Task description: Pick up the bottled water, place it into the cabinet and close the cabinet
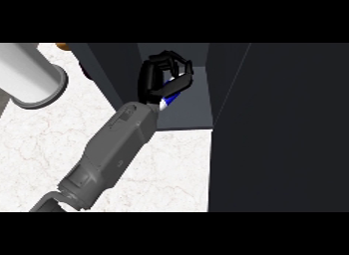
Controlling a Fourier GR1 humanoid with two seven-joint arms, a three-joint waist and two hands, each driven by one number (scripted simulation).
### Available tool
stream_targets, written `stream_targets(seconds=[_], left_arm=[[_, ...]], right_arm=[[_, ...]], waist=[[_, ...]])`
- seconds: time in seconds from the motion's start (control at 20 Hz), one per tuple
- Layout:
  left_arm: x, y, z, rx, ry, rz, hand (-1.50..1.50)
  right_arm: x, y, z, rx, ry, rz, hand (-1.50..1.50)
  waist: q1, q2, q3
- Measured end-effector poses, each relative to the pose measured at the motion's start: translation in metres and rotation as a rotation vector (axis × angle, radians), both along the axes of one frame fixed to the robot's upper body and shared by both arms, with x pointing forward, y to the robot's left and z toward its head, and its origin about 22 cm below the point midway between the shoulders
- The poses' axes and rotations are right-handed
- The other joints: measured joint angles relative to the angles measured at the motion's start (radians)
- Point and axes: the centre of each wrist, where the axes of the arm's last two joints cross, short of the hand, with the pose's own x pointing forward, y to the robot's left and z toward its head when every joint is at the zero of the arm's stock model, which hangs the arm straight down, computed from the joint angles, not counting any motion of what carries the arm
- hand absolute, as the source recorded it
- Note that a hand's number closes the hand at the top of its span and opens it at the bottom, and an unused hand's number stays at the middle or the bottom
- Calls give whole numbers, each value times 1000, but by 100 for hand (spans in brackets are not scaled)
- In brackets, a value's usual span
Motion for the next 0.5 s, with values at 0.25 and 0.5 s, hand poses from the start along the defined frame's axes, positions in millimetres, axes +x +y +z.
stream_targets(seconds=[0.25, 0.5], left_arm=[[-35, -9, -21, -95, 39, -159, -150], [-80, -16, -40, -163, 89, -282, -150]], right_arm=[[-1, 5, 0, 12, 12, -19, -150], [-2, 6, 1, 1, 23, -42, -150]], waist=[[16, -8, -1], [44, -13, 0]])
